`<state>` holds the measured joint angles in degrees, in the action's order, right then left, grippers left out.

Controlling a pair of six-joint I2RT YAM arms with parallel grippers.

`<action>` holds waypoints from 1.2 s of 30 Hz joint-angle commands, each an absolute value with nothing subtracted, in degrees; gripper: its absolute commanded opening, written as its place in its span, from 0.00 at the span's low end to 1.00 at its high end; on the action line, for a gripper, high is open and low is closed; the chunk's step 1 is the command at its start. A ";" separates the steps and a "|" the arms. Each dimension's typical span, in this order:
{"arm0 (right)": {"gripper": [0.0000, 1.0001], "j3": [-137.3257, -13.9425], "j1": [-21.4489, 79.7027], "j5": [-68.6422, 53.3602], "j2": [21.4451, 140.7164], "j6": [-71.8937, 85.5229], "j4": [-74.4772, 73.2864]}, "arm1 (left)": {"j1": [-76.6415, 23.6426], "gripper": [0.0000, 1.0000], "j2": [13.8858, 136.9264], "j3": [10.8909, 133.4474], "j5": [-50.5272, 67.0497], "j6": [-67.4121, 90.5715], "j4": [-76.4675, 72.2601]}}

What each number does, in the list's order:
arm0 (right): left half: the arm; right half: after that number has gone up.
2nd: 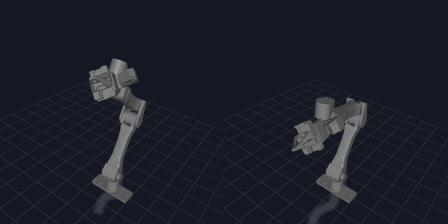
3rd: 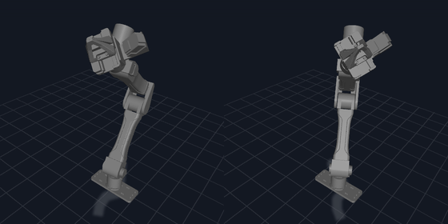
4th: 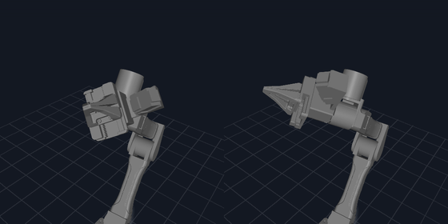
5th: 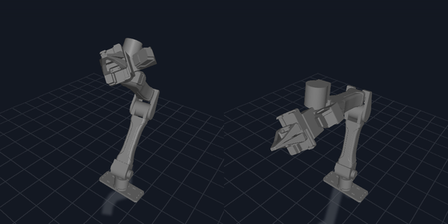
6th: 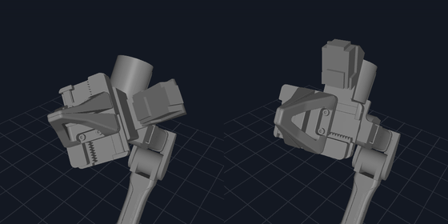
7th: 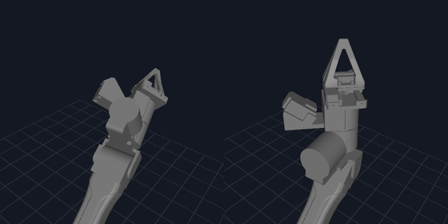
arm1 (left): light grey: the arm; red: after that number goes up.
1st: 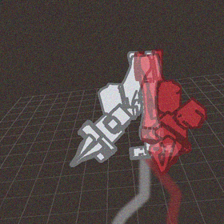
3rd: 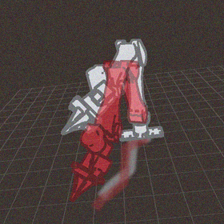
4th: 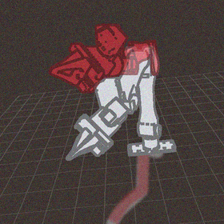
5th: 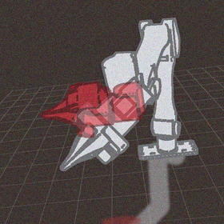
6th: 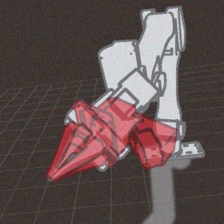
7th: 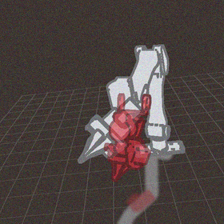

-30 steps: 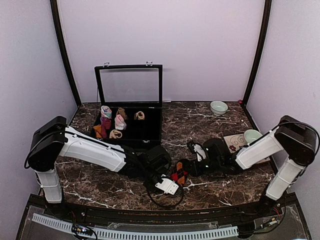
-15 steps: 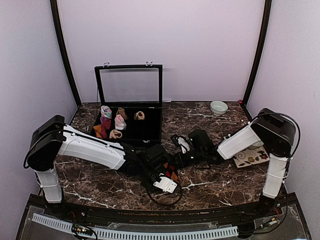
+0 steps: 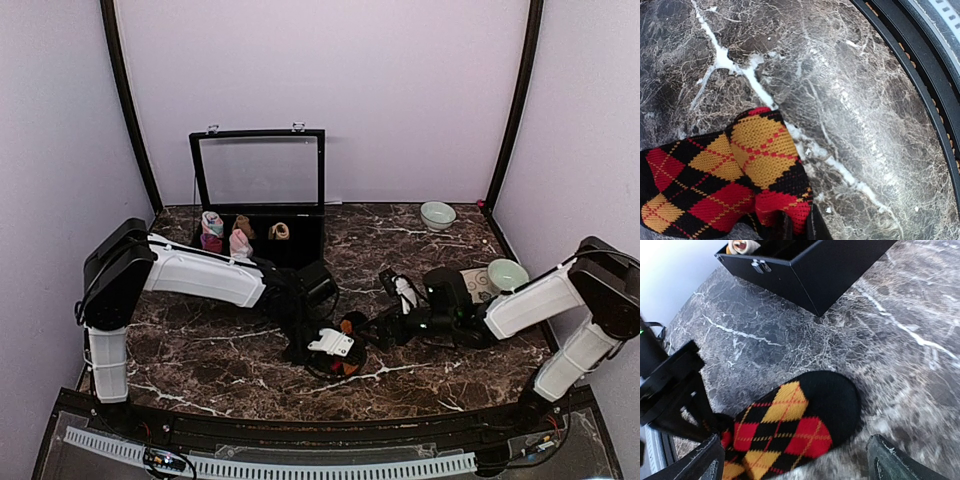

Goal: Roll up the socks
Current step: Roll the sock at the center of the board.

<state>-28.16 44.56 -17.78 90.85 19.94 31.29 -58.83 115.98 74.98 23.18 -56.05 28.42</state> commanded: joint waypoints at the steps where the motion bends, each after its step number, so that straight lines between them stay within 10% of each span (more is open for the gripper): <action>1: 0.99 -24.51 44.70 -14.60 83.85 19.15 32.84 | -60.22 0.04 126.20 69.46 20.13 -54.58 46.25; 19: 0.99 -13.12 60.42 9.02 52.10 30.23 14.88 | -59.47 0.05 132.61 77.27 23.76 -53.94 50.59; 36: 0.96 -15.22 67.78 3.04 62.76 6.43 19.37 | -57.57 0.05 134.37 79.81 27.91 -53.88 52.91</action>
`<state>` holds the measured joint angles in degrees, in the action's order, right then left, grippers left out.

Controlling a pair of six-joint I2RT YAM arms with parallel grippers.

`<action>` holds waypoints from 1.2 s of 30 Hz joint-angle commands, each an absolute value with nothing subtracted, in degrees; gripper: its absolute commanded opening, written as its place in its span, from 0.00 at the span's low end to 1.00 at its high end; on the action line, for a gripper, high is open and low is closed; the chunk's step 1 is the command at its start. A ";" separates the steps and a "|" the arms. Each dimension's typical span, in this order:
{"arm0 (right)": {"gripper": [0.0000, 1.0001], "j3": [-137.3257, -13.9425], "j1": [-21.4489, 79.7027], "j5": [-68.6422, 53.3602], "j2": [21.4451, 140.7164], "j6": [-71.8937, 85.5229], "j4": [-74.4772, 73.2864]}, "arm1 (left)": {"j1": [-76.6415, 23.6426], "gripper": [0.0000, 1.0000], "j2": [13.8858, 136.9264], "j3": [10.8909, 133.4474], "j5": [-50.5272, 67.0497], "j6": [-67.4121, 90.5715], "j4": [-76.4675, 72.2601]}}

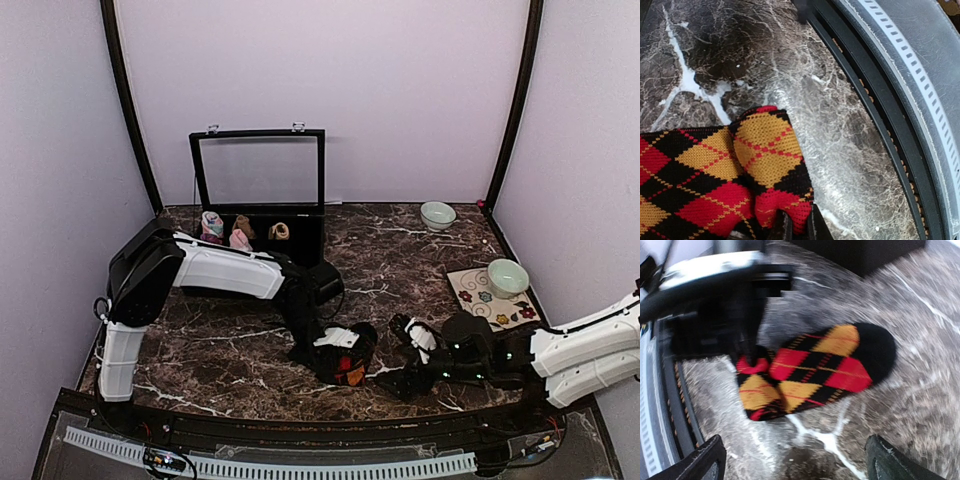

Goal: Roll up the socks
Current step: Roll the sock at the center of the board.

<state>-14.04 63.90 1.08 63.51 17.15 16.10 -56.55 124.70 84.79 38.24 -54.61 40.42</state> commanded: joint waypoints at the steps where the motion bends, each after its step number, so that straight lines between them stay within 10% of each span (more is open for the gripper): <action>1: 0.94 -15.25 68.86 4.58 62.47 5.20 19.62 | -57.57 0.05 134.60 80.07 27.91 -53.82 53.11; 29: 0.47 -30.41 81.77 21.47 90.81 -9.80 24.94 | -57.22 0.09 137.17 83.78 24.37 -52.19 53.33; 36: 0.21 -30.27 81.78 19.47 93.91 -6.92 24.55 | -57.15 0.17 136.95 84.01 24.22 -50.98 52.87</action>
